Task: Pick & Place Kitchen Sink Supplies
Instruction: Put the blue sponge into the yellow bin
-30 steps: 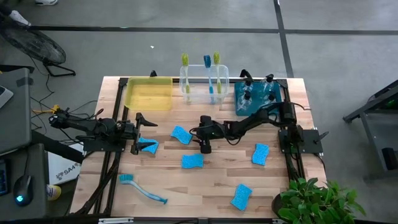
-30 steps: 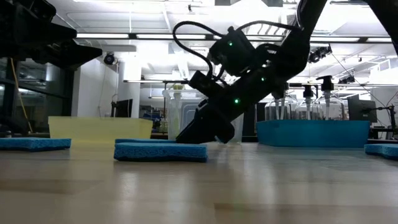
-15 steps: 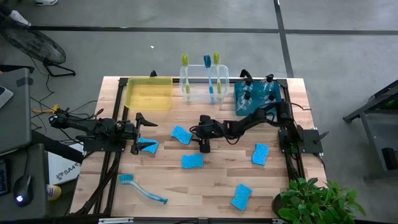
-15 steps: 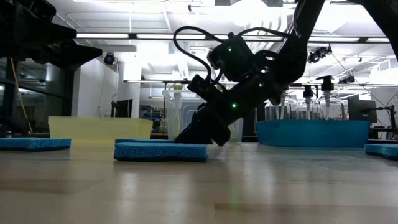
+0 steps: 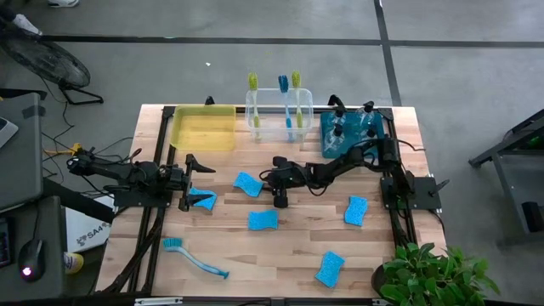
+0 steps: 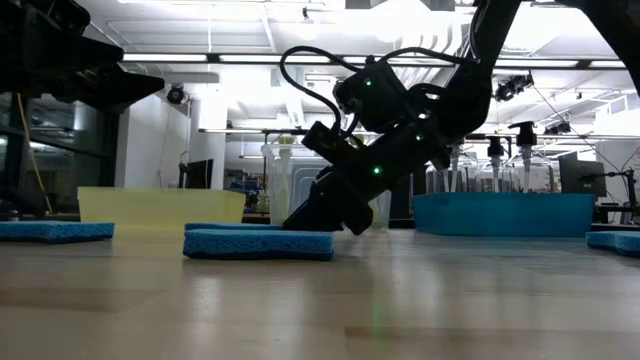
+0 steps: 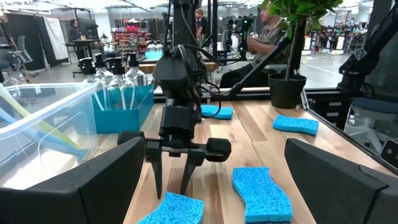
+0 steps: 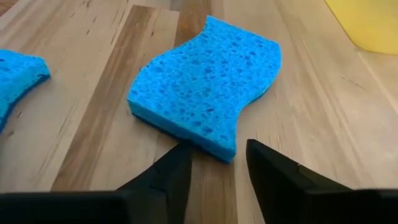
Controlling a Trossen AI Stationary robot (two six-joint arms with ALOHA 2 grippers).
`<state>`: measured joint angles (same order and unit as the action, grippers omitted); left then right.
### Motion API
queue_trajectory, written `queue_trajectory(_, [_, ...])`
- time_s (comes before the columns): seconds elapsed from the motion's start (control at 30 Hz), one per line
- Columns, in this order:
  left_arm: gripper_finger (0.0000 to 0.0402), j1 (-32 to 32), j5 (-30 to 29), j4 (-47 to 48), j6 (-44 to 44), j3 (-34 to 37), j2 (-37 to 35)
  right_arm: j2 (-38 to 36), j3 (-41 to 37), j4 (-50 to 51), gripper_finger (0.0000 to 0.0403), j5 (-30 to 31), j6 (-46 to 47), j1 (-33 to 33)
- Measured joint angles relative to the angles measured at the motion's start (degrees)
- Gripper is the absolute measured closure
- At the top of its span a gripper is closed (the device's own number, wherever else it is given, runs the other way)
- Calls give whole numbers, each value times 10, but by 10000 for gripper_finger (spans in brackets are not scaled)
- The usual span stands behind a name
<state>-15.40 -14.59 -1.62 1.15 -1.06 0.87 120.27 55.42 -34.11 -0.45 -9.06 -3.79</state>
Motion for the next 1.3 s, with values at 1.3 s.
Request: queue_trajectory(1.3, [20,0,0,0,0,0,0,-23,0,-3,402,46,-24,26])
